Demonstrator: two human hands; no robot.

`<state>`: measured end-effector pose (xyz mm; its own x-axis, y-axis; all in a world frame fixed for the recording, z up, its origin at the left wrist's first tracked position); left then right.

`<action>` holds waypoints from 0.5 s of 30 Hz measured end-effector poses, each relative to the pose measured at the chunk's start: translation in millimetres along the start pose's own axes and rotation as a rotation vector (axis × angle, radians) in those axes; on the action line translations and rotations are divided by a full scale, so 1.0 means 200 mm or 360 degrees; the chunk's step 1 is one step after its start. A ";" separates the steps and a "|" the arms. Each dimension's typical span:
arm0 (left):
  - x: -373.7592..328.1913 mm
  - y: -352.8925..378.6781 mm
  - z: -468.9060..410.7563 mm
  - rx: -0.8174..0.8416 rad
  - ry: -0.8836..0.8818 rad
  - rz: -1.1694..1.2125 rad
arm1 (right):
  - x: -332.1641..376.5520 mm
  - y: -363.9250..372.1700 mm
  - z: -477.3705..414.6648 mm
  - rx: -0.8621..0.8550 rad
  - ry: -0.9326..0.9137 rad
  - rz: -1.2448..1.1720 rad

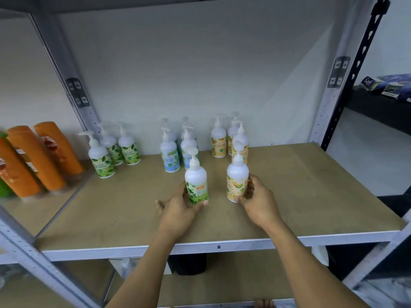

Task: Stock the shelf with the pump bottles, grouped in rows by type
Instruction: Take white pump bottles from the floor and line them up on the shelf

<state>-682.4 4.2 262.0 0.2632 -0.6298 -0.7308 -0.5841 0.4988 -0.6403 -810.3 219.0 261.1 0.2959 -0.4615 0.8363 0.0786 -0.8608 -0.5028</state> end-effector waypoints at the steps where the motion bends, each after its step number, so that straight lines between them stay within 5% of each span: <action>1: 0.00 0.01 -0.01 -0.0010 -0.0011 -0.0004 | -0.01 0.00 0.00 -0.0005 -0.0006 0.0002; 15: 0.15 -0.18 -0.15 -0.0287 -0.0302 -0.0098 | 0.00 0.10 -0.07 0.0026 -0.0106 0.0031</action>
<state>-677.1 -50.5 269.3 0.4319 -0.5242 -0.7339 -0.6855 0.3380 -0.6449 -822.1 199.6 253.4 0.3600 -0.4622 0.8104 0.0877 -0.8480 -0.5227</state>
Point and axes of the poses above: each hand's wrist, its own z-axis away from the middle knuckle, its own y-axis out of the palm, x = y × z, the point moved 8 cm from there along -z, towards the middle knuckle, and after that the axes turned 5 degrees about -x, right-handed, at the moved point
